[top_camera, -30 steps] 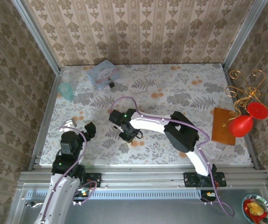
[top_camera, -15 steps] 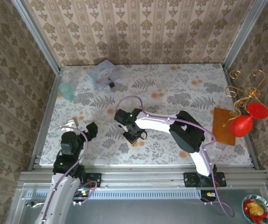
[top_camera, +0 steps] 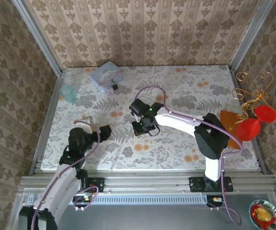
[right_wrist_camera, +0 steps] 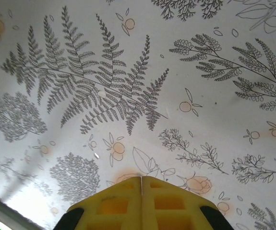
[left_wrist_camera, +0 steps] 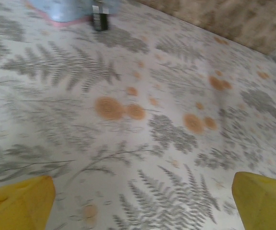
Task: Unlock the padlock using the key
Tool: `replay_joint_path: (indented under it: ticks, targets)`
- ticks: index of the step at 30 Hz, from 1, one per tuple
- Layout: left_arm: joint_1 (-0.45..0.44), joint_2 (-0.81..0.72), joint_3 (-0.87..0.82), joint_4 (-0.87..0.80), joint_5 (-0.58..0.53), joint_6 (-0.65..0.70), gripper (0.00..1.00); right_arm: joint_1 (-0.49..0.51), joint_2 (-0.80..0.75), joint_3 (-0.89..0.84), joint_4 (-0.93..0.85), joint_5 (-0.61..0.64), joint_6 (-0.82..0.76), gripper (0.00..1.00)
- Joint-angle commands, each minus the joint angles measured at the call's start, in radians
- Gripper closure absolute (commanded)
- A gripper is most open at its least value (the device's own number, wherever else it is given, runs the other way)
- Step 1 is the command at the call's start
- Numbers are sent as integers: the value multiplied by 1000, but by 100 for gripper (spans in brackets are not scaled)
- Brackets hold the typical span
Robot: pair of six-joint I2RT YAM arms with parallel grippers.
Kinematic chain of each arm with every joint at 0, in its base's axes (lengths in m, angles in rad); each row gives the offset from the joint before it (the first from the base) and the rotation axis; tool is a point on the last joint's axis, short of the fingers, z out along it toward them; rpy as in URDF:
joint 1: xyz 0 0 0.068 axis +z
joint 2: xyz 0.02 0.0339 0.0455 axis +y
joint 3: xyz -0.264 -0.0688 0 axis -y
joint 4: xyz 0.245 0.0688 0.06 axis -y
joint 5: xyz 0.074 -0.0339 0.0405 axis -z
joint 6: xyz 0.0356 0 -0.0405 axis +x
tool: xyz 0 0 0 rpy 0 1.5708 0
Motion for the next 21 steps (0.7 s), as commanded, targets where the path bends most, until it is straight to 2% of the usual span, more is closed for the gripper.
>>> replay_joint_path:
  ticks: [1, 8, 11, 15, 18, 21]
  targets:
    - [-94, 38, -11, 168, 39, 80, 7, -16, -78, -5, 9, -48, 122, 100]
    - [-329, 117, -31, 394, -54, 242, 14, -28, -216, -44, 55, -69, 226, 100]
    - [-391, 182, -24, 500, -47, 332, 15, -28, -273, -69, 103, -75, 263, 100]
    - [-418, 270, 9, 584, 45, 420, 21, -28, -343, -105, 159, -72, 292, 100]
    - [-418, 336, 35, 638, 164, 461, 28, -27, -395, -132, 194, -86, 307, 100]
    - [-419, 388, 51, 693, 208, 477, 33, -23, -437, -158, 218, -98, 318, 100]
